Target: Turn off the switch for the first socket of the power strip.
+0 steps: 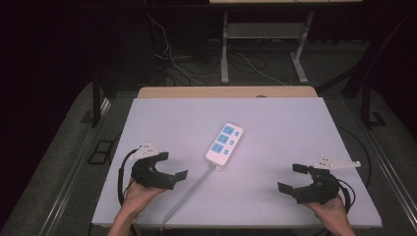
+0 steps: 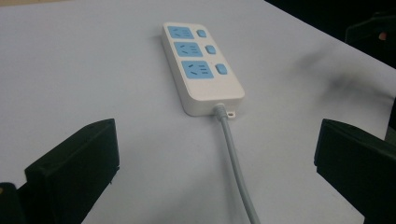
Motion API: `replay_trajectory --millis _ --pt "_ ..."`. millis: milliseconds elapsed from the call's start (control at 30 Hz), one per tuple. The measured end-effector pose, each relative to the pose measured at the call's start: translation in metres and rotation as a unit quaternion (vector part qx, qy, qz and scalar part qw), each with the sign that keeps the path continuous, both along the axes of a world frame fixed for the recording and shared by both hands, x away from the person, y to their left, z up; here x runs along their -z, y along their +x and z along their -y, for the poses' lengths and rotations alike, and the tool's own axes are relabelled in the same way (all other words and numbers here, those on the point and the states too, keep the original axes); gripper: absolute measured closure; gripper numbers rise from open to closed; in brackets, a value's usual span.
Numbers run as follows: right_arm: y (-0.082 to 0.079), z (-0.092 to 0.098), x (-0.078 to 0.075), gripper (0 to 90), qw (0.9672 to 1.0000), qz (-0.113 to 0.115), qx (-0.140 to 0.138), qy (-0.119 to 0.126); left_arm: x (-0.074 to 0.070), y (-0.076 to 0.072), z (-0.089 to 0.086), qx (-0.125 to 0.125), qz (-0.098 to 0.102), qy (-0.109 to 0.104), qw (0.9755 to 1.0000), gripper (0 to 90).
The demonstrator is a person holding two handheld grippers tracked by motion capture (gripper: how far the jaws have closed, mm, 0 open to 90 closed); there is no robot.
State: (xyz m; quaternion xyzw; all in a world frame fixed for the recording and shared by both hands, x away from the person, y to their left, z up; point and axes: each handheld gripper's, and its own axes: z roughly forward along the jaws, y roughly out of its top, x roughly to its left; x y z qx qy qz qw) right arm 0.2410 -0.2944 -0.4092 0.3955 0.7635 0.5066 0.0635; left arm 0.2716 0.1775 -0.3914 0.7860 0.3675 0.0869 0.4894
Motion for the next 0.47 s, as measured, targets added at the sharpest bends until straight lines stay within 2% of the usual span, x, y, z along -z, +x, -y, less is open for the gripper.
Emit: replay_trajectory --millis 300,467 --pt "-0.001 -0.002 0.001 0.6 1.0000 -0.003 -0.006 -0.003 0.018 -0.010 0.002 0.001 -0.005 -0.005 1.0000 0.0" --pt "-0.002 -0.002 0.002 0.6 0.9999 -0.006 -0.008 -0.004 0.024 -0.013 0.004 0.006 -0.006 0.001 1.0000 0.0"
